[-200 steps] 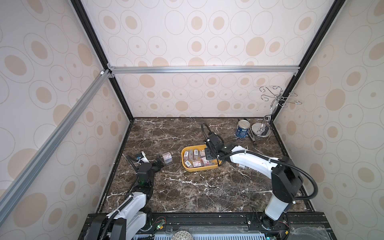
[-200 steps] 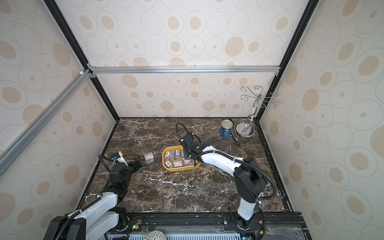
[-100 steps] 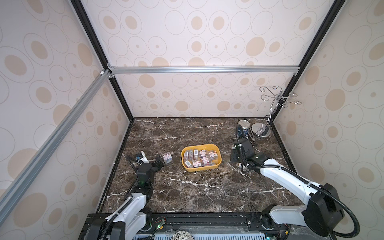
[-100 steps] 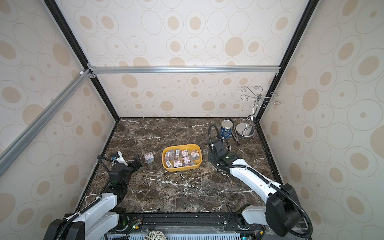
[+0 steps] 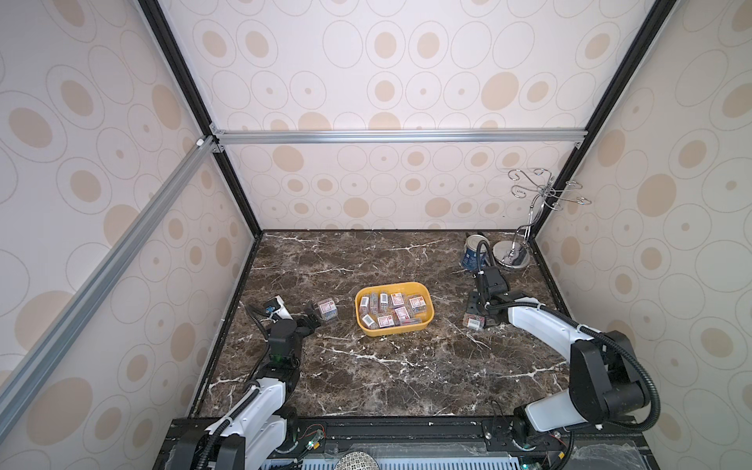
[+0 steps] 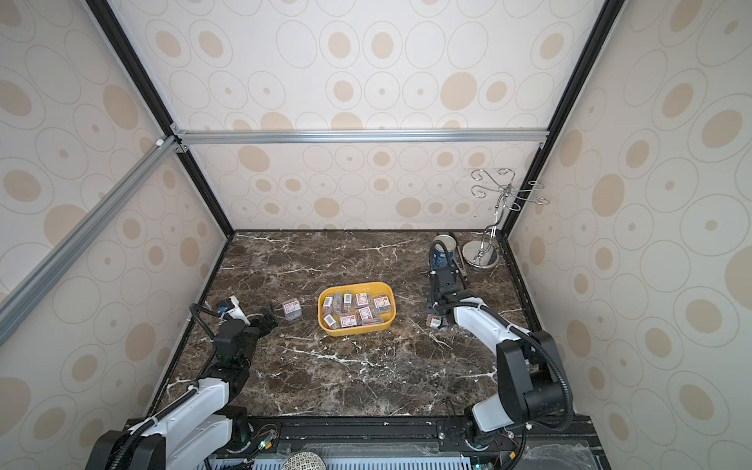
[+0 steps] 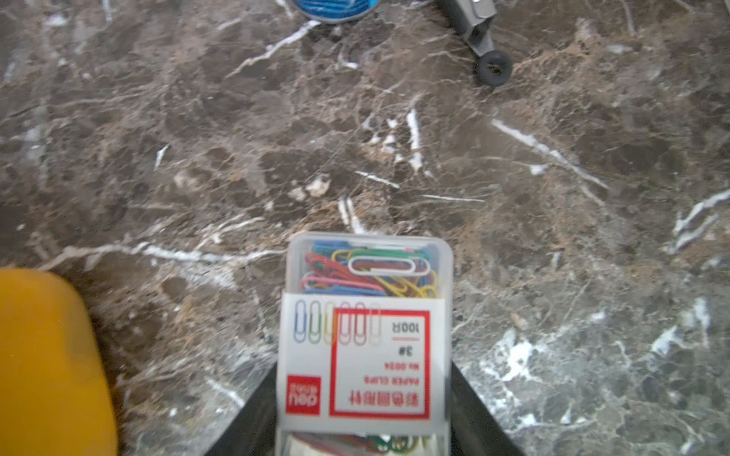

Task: Take the paper clips out of the storage box
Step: Place the boxed paper clips at the center of the board.

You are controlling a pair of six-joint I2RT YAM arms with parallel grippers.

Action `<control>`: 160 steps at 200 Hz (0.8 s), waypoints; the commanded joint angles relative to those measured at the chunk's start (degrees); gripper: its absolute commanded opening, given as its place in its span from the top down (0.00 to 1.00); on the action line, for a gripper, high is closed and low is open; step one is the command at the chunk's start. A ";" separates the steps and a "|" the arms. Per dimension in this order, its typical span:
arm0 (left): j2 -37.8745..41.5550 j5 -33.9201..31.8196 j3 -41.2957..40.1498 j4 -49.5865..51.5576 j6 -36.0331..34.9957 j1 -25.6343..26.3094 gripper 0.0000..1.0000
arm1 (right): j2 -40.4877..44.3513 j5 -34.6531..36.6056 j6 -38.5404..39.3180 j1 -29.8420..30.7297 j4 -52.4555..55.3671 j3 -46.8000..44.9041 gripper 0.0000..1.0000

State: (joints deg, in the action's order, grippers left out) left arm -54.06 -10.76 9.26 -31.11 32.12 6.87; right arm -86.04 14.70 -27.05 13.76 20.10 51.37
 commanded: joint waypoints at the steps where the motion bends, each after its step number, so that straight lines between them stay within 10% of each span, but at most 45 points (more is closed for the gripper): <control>1: 0.68 -1.01 0.41 0.22 0.23 0.33 0.00 | -2.72 -0.20 1.10 -2.40 -0.43 2.38 0.47; 160: 0.17 -1.10 0.70 0.52 0.22 0.42 0.00 | -21.01 -6.42 3.22 -4.88 5.96 17.18 0.47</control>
State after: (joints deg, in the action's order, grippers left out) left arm -54.06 -10.85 9.26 -31.11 32.12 6.87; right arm -105.62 8.99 -24.40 8.95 23.22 66.39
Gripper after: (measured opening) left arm 0.993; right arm 0.529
